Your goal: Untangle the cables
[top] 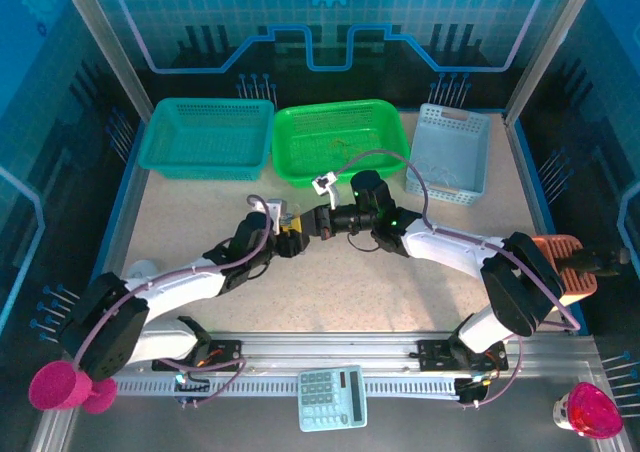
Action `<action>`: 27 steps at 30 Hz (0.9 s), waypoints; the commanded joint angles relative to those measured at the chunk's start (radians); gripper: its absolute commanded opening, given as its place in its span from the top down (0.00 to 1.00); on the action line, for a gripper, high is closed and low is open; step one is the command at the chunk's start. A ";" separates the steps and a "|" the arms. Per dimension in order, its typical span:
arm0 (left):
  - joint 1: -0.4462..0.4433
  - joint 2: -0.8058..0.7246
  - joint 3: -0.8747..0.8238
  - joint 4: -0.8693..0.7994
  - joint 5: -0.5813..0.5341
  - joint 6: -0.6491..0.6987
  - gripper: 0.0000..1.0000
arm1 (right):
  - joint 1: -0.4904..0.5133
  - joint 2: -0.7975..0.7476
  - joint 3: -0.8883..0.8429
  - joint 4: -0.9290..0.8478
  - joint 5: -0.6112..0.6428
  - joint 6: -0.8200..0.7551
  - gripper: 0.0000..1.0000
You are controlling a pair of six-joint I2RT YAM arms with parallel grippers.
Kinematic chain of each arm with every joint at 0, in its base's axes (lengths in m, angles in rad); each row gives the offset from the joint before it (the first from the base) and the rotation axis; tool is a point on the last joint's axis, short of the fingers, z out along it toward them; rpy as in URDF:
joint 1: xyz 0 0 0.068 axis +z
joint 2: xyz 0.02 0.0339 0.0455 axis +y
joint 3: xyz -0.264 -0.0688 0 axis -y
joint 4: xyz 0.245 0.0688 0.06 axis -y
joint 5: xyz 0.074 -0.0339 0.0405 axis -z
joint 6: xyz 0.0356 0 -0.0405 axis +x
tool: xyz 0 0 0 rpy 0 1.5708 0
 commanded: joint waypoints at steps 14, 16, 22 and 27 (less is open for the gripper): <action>-0.005 -0.001 -0.068 0.041 -0.018 -0.065 1.00 | -0.107 -0.159 0.145 0.019 -0.088 0.099 1.00; -0.005 -0.008 -0.078 0.038 -0.017 -0.071 1.00 | -0.131 -0.173 0.179 0.011 -0.099 0.106 1.00; -0.005 -0.032 -0.099 0.035 -0.006 -0.082 1.00 | -0.196 -0.172 0.306 -0.062 -0.103 0.063 1.00; -0.005 -0.065 -0.097 0.017 0.011 -0.084 1.00 | -0.268 -0.086 0.421 -0.150 -0.055 -0.001 1.00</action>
